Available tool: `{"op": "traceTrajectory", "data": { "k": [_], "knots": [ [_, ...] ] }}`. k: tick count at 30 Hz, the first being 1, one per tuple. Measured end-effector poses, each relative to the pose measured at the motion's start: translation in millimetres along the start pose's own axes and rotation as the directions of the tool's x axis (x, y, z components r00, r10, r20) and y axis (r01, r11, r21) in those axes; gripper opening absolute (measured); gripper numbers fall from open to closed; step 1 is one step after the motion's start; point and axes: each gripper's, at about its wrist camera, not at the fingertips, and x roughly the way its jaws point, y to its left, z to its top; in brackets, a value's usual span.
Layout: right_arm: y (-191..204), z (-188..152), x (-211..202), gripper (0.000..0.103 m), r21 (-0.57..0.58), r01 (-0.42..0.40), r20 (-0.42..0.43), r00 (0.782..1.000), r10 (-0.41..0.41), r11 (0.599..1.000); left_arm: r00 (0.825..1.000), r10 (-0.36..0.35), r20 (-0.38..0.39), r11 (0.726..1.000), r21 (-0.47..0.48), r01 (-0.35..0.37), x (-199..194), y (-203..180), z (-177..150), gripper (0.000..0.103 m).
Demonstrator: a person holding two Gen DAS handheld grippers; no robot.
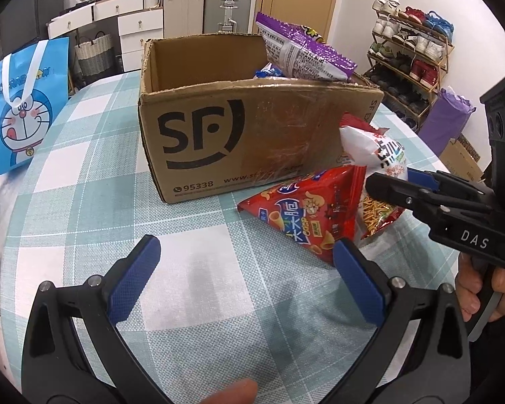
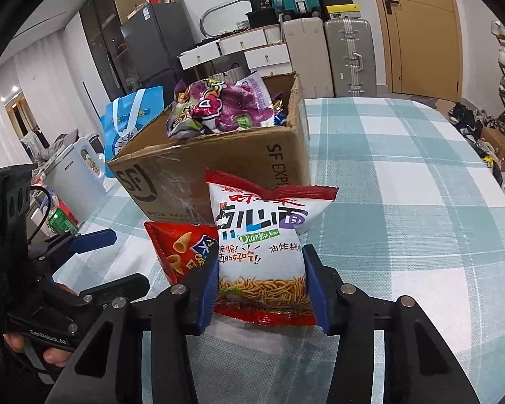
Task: Organize snacks
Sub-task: 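Grasp the red chip bag with the left gripper while the right grasps the white noodle-snack bag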
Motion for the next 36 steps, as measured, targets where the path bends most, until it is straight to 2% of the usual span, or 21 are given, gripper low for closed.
{"op": "traceTrajectory", "data": {
  "k": [11, 18, 29, 32, 36],
  "knots": [
    [-17.8, 1.4, -18.3, 0.047, 0.036, 0.035, 0.028, 0.999, -0.036, 0.999, 0.999, -0.034, -0.01, 0.999, 0.022, 0.035, 6.4, -21.2, 6.2, 0.102],
    [-28.0, 3.5, -23.2, 0.047, 0.067, 0.032, 0.034, 0.999, -0.034, 0.997, 0.999, 0.007, -0.053, 1.0, -0.01, -0.008, 31.0, -26.2, 19.2, 0.102],
    [-38.4, 4.3, -25.0, 0.047, 0.099, 0.028, 0.037, 0.999, -0.032, 0.995, 0.995, 0.021, -0.101, 1.0, 0.011, -0.02, 63.3, -41.7, 30.2, 0.102],
    [-39.2, 4.3, -25.9, 0.047, 0.102, 0.028, 0.038, 0.999, -0.032, 0.994, 0.994, 0.019, -0.104, 1.0, 0.012, -0.018, 70.1, -42.9, 34.8, 0.094],
    [-38.2, 3.8, -25.8, 0.047, 0.103, 0.025, 0.036, 0.999, -0.029, 0.994, 0.995, 0.029, -0.098, 0.999, 0.03, -0.026, 75.9, -46.9, 38.4, 0.074]
  ]
}}
